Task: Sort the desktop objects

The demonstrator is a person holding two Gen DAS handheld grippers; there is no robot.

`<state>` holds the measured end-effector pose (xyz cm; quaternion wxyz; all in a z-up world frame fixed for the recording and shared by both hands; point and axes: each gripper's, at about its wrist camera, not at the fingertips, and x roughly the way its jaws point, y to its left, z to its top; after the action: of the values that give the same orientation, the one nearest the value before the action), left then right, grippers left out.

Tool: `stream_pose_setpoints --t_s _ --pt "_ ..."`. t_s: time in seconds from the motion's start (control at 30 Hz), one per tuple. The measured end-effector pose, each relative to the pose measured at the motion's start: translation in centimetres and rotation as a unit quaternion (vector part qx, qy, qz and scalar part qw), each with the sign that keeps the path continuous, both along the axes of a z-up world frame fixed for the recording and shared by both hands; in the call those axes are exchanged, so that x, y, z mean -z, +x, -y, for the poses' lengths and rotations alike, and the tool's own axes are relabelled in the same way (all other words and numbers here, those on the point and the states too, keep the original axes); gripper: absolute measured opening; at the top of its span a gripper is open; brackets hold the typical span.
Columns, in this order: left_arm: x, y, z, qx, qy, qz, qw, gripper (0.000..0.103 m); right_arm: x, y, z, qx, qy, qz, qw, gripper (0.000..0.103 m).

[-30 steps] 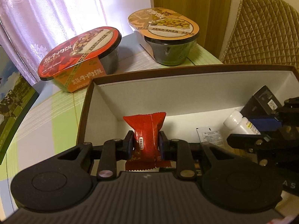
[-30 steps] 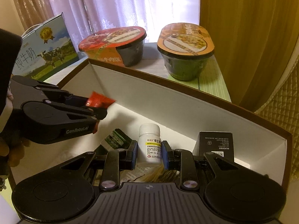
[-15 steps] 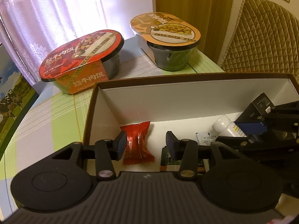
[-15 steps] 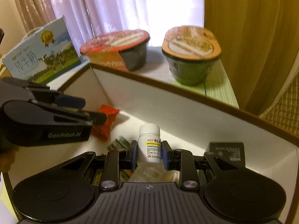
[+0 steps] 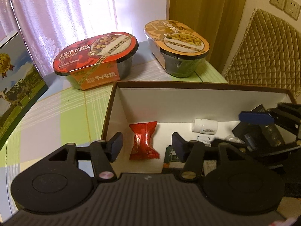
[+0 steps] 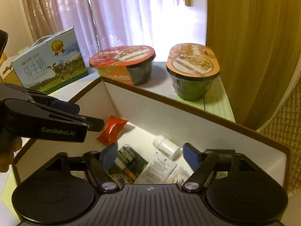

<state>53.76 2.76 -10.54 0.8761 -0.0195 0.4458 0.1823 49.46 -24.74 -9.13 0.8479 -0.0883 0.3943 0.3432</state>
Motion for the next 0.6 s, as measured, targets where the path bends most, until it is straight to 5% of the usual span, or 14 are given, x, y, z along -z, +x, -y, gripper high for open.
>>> stream_pose_setpoints --t_s 0.2,0.6 --pt "-1.6 -1.9 0.9 0.0 -0.004 0.017 0.9998 0.064 -1.5 -1.6 1.8 0.037 0.015 -0.011 0.999 0.101" --pt "-5.0 -6.2 3.3 -0.013 0.004 0.046 0.9988 0.083 -4.1 -5.7 3.9 0.083 0.013 0.001 0.996 0.101"
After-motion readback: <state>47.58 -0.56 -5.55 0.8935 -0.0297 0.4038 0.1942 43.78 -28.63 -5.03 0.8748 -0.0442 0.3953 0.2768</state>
